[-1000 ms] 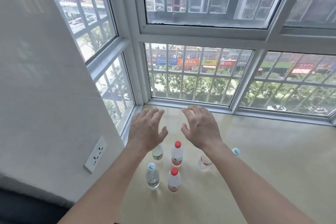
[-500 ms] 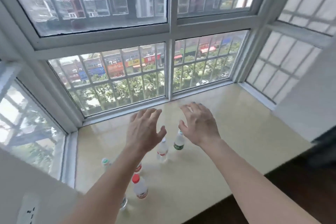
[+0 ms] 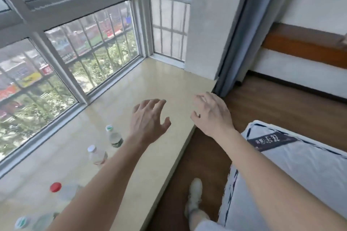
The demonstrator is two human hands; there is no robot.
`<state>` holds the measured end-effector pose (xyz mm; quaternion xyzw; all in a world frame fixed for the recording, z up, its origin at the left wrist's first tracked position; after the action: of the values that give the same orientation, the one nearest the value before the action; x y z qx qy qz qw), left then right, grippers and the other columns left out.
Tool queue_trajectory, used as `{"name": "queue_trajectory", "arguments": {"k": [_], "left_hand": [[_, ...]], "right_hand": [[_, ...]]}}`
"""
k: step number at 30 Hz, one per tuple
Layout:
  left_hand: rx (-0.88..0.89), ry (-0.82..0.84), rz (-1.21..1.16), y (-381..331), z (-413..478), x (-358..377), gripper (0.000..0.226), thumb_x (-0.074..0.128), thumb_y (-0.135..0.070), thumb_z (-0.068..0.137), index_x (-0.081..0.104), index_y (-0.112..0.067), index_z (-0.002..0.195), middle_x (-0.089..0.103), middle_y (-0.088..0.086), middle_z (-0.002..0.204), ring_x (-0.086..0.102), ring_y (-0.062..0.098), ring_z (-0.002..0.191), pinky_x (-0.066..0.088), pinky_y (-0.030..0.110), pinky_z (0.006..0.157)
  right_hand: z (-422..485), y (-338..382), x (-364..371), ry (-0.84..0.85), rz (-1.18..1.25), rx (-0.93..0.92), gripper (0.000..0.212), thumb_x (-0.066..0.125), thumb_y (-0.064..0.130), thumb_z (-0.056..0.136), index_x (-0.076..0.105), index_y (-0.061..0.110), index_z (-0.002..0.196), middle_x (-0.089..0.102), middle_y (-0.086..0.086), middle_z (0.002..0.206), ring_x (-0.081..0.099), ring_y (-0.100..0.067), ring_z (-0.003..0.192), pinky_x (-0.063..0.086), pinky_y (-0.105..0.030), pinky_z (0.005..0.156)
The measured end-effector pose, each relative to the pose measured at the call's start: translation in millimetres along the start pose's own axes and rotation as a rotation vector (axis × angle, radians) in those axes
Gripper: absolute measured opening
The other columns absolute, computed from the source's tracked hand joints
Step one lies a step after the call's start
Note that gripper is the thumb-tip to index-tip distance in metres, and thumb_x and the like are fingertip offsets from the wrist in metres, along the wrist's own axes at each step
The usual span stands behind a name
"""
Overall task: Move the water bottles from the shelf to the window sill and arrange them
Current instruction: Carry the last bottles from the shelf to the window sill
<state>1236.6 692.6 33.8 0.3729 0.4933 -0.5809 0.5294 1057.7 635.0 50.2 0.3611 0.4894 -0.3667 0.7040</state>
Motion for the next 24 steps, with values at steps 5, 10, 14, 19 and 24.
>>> {"name": "queue_trajectory", "arguments": {"k": [5, 10, 14, 19, 24], "left_hand": [[0.126, 0.017, -0.017, -54, 37, 21, 0.057, 0.060, -0.046, 0.084, 0.052, -0.024, 0.137, 0.059, -0.001, 0.135, 0.050, 0.027, 0.127, 0.039, 0.042, 0.101], [0.217, 0.017, -0.016, -102, 91, 48, 0.057, 0.059, -0.048, 0.084, 0.052, -0.025, 0.136, 0.059, -0.002, 0.135, 0.051, 0.027, 0.126, 0.039, 0.041, 0.101], [0.267, 0.018, -0.017, -141, 152, 76, 0.057, 0.059, -0.048, 0.084, 0.053, -0.024, 0.135, 0.060, -0.002, 0.134, 0.052, 0.028, 0.125, 0.040, 0.042, 0.099], [0.316, 0.037, -0.032, -196, 244, 114, 0.056, 0.058, -0.047, 0.084, 0.053, -0.024, 0.135, 0.059, -0.001, 0.134, 0.053, 0.028, 0.124, 0.040, 0.043, 0.101], [0.331, 0.020, -0.045, -246, 324, 139, 0.056, 0.060, -0.046, 0.082, 0.054, -0.023, 0.133, 0.062, -0.003, 0.130, 0.056, 0.028, 0.118, 0.043, 0.042, 0.096]], "right_hand": [[-8, -65, -4, -0.036, -0.006, 0.120, 0.045, 0.058, 0.031, 0.088, 0.059, 0.015, 0.129, 0.060, -0.007, 0.125, 0.052, -0.029, 0.120, 0.043, -0.043, 0.104], [4, -129, -3, -0.115, -0.011, 0.192, 0.042, 0.065, 0.027, 0.085, 0.064, 0.012, 0.123, 0.063, -0.008, 0.119, 0.057, -0.030, 0.116, 0.045, -0.042, 0.100], [36, -188, 4, -0.140, -0.008, 0.232, 0.041, 0.066, 0.025, 0.083, 0.065, 0.012, 0.122, 0.064, -0.008, 0.117, 0.058, -0.030, 0.114, 0.047, -0.043, 0.098], [89, -276, 14, -0.149, -0.004, 0.284, 0.042, 0.068, 0.025, 0.082, 0.065, 0.013, 0.123, 0.064, -0.007, 0.117, 0.059, -0.030, 0.113, 0.048, -0.044, 0.097], [137, -352, 15, -0.174, -0.038, 0.294, 0.041, 0.069, 0.024, 0.080, 0.066, 0.013, 0.119, 0.064, -0.006, 0.114, 0.060, -0.029, 0.109, 0.046, -0.042, 0.095]]}}
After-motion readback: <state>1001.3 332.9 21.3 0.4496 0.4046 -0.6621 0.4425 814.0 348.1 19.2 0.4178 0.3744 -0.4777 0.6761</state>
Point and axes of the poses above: each hand's wrist, its own z-axis towards the middle knuckle, its own x-axis out of the palm, y = z × x, the point moved 7 cm from there along z, towards the middle knuckle
